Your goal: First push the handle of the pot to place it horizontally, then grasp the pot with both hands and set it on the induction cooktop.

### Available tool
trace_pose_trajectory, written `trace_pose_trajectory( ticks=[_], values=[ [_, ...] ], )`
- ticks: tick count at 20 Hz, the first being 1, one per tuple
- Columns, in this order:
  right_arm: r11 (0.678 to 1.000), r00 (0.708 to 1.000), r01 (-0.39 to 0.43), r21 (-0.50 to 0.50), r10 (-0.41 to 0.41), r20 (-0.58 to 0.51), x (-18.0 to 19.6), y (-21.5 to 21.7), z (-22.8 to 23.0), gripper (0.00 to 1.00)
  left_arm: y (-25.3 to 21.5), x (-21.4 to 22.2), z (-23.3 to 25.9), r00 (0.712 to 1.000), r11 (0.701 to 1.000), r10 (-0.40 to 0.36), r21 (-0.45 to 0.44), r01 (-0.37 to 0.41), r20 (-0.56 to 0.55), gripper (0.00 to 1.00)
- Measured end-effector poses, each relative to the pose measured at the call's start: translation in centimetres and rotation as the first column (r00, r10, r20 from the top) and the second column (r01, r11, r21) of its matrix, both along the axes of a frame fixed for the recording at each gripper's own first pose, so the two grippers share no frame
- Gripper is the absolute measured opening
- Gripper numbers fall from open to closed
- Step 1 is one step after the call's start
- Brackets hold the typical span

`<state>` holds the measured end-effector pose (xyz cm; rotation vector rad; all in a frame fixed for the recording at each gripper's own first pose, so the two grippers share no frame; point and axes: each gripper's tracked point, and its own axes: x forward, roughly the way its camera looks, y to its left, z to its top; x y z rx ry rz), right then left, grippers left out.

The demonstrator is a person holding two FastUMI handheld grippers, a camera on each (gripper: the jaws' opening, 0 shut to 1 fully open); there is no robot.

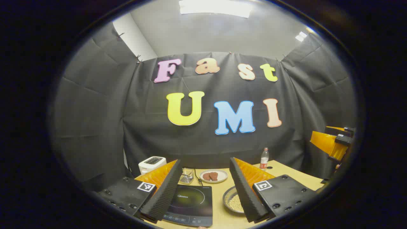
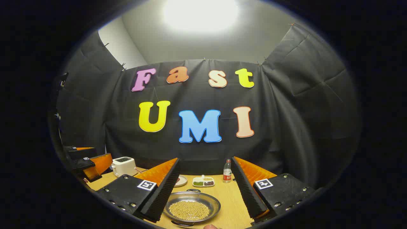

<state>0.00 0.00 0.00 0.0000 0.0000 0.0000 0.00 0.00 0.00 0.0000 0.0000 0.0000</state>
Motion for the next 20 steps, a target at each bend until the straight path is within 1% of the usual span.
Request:
trace_pose_trajectory(
  ticks=[1,2,6,7,8,11,17,18,19,20],
  values=[
    [1.0,1.0,0.003,-0.003,-0.003,0.004,-0.1,-0.1,0.1,0.97,-0.1,0.0,0.1,1.0,1.0,-0.005,0.0,0.006,0.001,0.96],
    [1.0,1.0,0.007,-0.007,-0.007,0.009,0.0,-0.2,0.2,0.97,-0.2,0.0,0.0,1.0,1.0,-0.007,0.0,0.007,0.0,0.94],
    [1.0,1.0,0.013,-0.017,-0.013,0.005,-0.1,-0.9,0.0,0.97,-0.3,-0.3,0.2,1.0,1.0,-0.006,-0.003,0.006,0.002,0.94],
    [1.0,1.0,0.016,-0.017,-0.016,0.005,-0.1,-1.0,0.0,0.97,-0.3,-0.3,0.2,1.0,1.0,-0.006,-0.002,0.006,0.002,0.96],
    [1.0,1.0,0.017,-0.015,-0.017,0.005,-0.1,-1.1,0.0,0.97,-0.4,-0.4,0.1,1.0,1.0,-0.005,-0.002,0.005,0.0,0.94],
    [1.0,1.0,0.018,-0.013,-0.018,0.01,0.2,-1.4,0.1,0.97,-0.6,-0.3,0.2,1.0,1.0,-0.002,-0.003,0.002,0.001,0.94],
    [1.0,1.0,0.007,-0.02,-0.006,0.012,0.8,-1.8,0.0,0.97,-1.4,0.1,0.6,1.0,1.0,0.004,0.001,-0.004,0.013,0.94],
    [1.0,1.0,0.002,-0.02,-0.002,0.008,1.0,-1.9,-0.2,0.97,-1.6,0.3,0.7,1.0,1.0,0.008,-0.002,-0.008,0.013,0.96],
    [1.0,1.0,-0.005,-0.022,0.005,0.001,1.3,-1.9,-0.3,0.97,-1.6,0.3,0.6,1.0,1.0,0.014,-0.004,-0.014,0.012,0.96],
    [1.0,1.0,-0.013,-0.023,0.013,-0.004,1.4,-2.0,-0.6,0.97,-1.7,0.4,0.7,1.0,1.0,0.022,-0.009,-0.022,0.01,0.94]
  ],
)
